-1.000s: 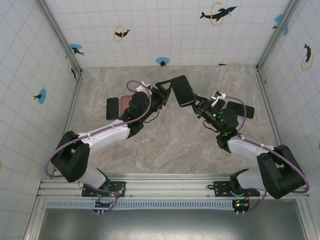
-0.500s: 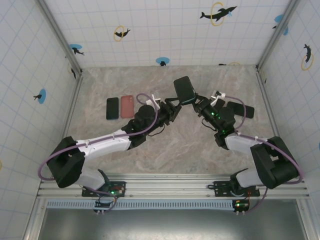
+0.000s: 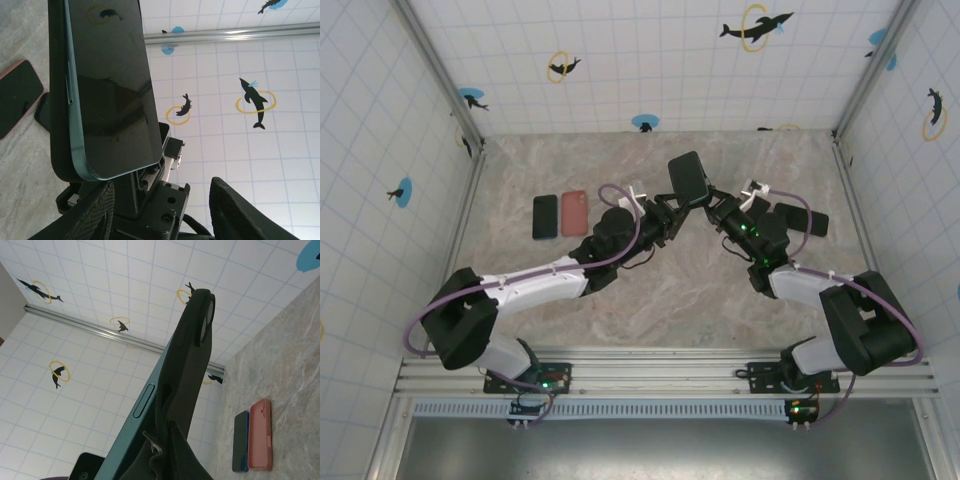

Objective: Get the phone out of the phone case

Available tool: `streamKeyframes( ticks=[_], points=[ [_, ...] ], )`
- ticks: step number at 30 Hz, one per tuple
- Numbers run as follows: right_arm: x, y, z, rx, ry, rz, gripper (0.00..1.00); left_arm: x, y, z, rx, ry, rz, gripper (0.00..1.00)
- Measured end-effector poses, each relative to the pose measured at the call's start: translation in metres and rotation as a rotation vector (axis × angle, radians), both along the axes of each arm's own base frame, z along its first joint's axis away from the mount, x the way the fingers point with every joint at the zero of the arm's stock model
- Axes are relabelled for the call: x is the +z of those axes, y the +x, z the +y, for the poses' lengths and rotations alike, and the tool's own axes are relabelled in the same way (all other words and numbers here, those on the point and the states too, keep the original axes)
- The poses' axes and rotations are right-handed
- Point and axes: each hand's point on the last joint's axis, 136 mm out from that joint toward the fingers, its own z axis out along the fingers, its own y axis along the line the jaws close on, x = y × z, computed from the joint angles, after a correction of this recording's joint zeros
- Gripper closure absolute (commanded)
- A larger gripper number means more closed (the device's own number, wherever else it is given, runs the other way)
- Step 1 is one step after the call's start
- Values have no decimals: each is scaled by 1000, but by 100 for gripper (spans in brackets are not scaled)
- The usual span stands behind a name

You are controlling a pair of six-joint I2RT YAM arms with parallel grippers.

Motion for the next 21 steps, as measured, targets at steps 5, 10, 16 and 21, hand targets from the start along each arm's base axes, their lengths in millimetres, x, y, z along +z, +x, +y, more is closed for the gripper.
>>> streamKeyframes(
  ticks=[5,10,16,21],
  points=[
    [1,-1,1,3,-3,-5,95,-1,1,-2,0,-13,6,48],
    [3,-4,5,14,-5,-18,95,-3,4,-4,7,-29,10,48],
    [6,-5,7,6,-7,-40,95,-1,10,-5,31,-79,24,52],
    [10,-8,11,5,-12,-67,95,1,15,-2,63,-107,34,62]
  ],
)
